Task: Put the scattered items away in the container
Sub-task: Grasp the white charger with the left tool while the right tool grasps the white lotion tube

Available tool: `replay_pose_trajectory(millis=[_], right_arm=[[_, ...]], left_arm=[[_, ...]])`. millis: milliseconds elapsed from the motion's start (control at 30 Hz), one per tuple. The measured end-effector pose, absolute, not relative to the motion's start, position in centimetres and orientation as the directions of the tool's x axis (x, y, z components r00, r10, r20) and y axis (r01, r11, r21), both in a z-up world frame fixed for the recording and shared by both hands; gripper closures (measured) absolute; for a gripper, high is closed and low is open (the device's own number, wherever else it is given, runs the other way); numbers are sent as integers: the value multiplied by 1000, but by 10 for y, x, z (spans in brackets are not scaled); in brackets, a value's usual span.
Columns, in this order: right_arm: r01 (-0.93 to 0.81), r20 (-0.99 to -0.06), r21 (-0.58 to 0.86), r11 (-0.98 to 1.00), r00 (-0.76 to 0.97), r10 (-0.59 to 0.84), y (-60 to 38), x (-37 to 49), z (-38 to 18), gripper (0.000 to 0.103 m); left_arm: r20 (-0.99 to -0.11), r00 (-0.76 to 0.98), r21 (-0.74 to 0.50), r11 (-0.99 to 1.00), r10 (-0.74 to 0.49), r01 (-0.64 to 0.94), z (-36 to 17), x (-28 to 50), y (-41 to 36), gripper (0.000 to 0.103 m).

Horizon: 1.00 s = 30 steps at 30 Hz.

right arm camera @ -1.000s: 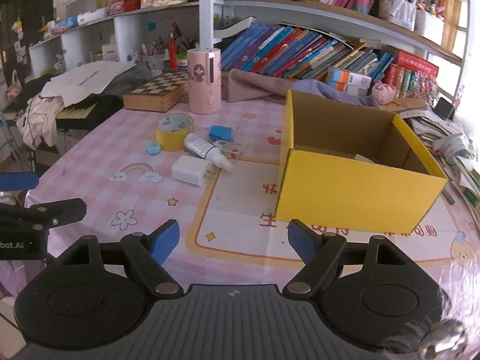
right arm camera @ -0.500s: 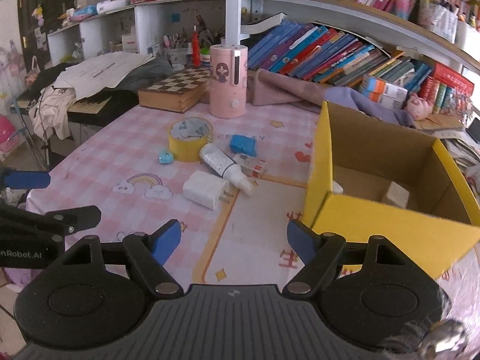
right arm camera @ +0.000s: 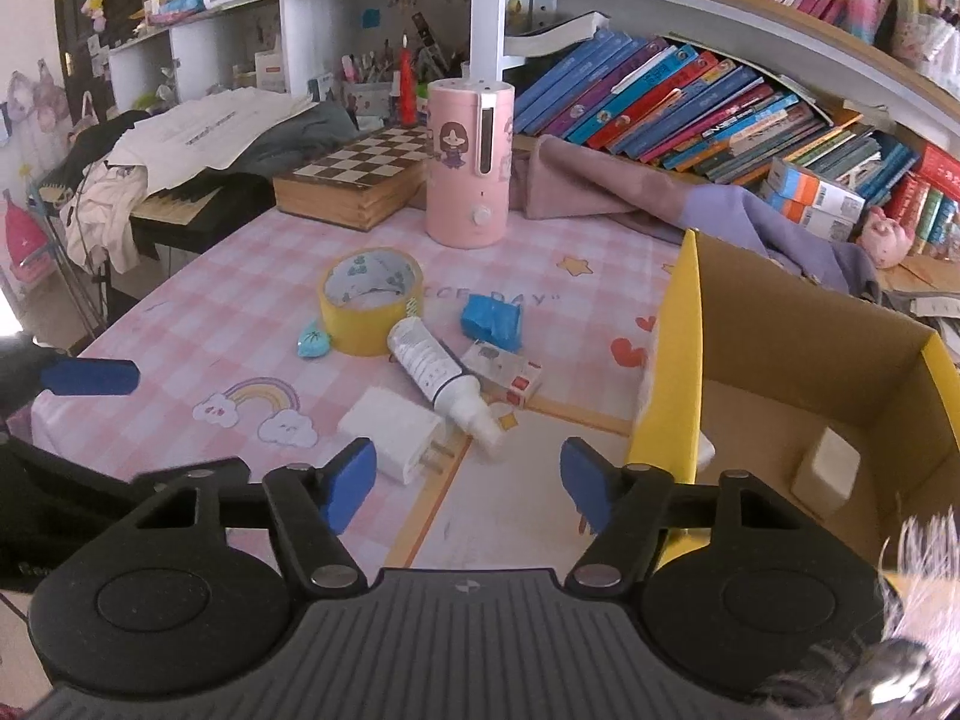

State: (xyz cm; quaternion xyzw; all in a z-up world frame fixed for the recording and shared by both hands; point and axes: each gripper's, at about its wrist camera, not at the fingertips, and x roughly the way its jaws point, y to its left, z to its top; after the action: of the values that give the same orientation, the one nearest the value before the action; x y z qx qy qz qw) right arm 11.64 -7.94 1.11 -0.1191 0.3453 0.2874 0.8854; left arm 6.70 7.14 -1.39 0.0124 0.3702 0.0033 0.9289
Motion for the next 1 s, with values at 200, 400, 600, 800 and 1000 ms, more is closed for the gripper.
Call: replay_pose_trajectory(millis=[200,400,600,800,1000], right_arm=[[-618,-700,-20,786,570,431,-67,145,8,43],[-660,-735,-24,751,521,434,-49,170,2,46],[-703,-771,-42,710,475,425,-26,190,-4,49],[-720,-824,-65,691,429,370,-6,210,-18,56],[-722,-860,-67,689,391,327,7,223,-31,58]], left_arm=[[-708,705,11,998,-33,57,-27,96,62,11],[-727,683,3,995,-67,100,-44,125,53,12],[-748,659,4,992,-82,127,-60,148,47,20],[-771,620,-74,987,-146,140,-74,159,54,40],[-766,618,-99,982,-178,160,-73,155,63,53]])
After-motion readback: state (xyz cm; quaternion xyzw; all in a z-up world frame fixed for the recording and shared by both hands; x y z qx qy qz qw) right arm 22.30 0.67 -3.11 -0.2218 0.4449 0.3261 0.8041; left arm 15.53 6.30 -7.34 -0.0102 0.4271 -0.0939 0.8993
